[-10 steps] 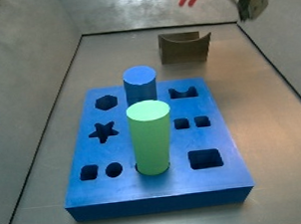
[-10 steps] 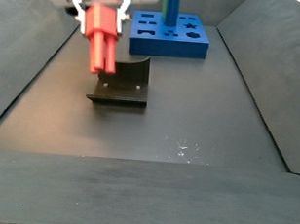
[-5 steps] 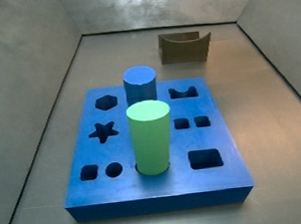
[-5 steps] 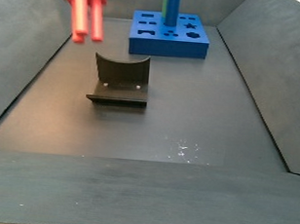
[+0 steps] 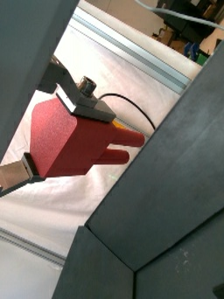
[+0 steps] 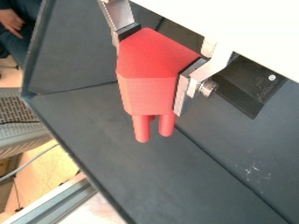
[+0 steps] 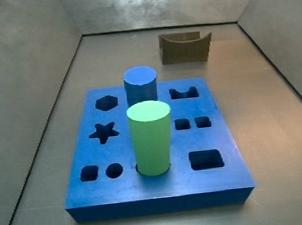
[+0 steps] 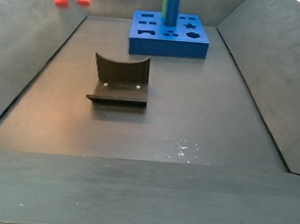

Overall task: Pick up the 3 prong object. Move up. Place the 3 prong object on the fixture. Regrasp the 3 prong object. Move to above the board. Insert the 3 prong object.
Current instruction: Move to above the board.

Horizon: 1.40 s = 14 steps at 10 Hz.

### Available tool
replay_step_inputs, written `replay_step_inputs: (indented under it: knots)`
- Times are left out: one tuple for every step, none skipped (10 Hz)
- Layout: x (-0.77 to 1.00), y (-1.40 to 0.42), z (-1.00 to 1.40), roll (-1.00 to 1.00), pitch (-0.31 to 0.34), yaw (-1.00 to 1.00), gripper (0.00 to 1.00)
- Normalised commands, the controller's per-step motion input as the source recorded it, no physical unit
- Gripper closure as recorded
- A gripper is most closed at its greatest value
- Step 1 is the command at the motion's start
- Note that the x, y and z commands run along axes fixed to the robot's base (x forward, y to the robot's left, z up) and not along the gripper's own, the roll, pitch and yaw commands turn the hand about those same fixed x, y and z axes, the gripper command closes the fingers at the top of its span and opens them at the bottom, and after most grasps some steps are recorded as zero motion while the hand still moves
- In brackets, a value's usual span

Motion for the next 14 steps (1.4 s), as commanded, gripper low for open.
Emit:
replay_step_inputs:
  knots:
    - [0.02,0.01,0.57,-0.07,0.024,0.03,1.0]
    - [0.01,0.0,0.36,-0.07,0.041,0.02,1.0]
    - [0.01,0.0,0.2,-0.07,0.057,0.02,1.0]
    - [-0.54,-1.0,0.03,-1.0,-0.075,-0.02,1.0]
    - [-0.54,-1.0,0.03,-1.0,-0.077,-0.02,1.0]
    - [-0.57,-1.0,0.04,-1.0,-0.104,-0.02,1.0]
    - [-0.58,-1.0,0.03,-1.0,-0.118,-0.02,1.0]
    - [-0.6,-1.0,0.03,-1.0,-0.137,-0.03,1.0]
    - [-0.61,-1.0,0.03,-1.0,-0.146,-0.03,1.0]
    - [-0.63,-1.0,0.03,-1.0,-0.163,-0.05,1.0]
    - [-0.64,-1.0,0.03,-1.0,-0.172,-0.05,1.0]
    - [-0.66,-1.0,0.03,-1.0,-0.193,-0.07,1.0]
    - [-0.68,-1.0,0.03,-1.0,-0.206,-0.07,1.0]
    - [-0.72,-1.0,0.03,-1.0,-0.241,-0.08,1.0]
